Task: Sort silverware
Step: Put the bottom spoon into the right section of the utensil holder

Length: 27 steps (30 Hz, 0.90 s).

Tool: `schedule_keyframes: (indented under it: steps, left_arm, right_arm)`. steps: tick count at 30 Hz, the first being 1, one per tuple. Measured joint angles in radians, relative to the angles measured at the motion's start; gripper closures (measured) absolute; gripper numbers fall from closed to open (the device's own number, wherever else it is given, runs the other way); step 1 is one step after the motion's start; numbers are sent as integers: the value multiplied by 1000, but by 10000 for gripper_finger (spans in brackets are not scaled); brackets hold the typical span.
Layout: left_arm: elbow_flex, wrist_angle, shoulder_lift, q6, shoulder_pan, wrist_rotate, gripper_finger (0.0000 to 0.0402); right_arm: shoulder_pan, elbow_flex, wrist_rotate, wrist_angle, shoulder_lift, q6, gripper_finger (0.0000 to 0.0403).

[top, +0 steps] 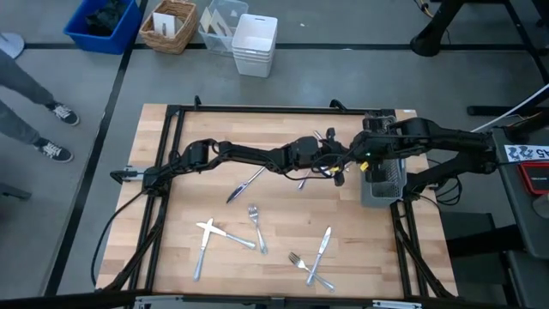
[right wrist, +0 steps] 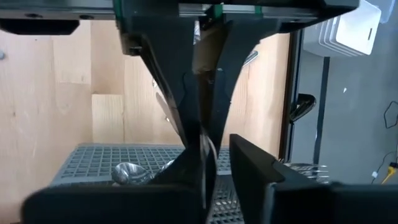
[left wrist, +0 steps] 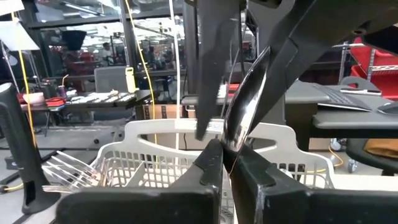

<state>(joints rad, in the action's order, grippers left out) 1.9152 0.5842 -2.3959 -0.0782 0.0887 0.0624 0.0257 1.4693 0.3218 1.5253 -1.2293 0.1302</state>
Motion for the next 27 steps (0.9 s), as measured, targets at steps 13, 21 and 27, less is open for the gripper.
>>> schedule_keyframes:
  steps: [13, 21, 27]
  left_arm:
    - [0, -1, 0, 22, 15, -15, 398]
    - [0, 1, 0, 22, 14, -4, 398]
    - [0, 4, 0, -4, -5, 15, 398]
  right_arm:
    - [0, 0, 11, 15, 1, -71, 261]
    - [0, 1, 32, 15, 1, -73, 261]
    - [1, 1, 44, 13, 1, -73, 261]
